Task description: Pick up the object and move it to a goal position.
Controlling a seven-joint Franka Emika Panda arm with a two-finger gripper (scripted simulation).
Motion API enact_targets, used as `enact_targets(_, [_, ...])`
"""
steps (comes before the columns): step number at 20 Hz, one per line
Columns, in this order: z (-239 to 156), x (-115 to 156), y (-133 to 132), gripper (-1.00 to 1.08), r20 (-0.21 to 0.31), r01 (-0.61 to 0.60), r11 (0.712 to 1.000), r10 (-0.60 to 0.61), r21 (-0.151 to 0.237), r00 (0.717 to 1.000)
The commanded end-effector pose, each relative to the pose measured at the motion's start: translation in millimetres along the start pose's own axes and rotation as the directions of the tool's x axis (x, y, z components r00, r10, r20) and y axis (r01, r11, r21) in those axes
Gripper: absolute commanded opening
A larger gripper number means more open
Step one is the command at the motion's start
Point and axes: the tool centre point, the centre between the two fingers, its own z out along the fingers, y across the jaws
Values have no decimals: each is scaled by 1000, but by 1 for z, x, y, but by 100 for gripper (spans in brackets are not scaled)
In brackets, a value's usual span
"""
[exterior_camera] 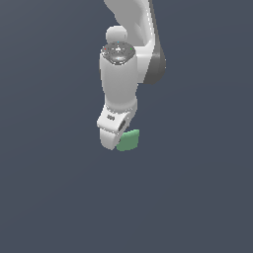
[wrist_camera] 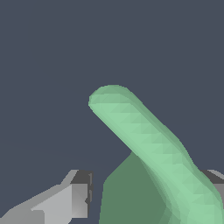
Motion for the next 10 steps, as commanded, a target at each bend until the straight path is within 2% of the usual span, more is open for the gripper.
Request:
enact_targets(1, [-22, 6, 6, -100, 0, 0, 1000, 0, 0, 1000])
enact_targets(10, [-74, 21, 24, -100, 0, 0, 1000, 0, 0, 1000])
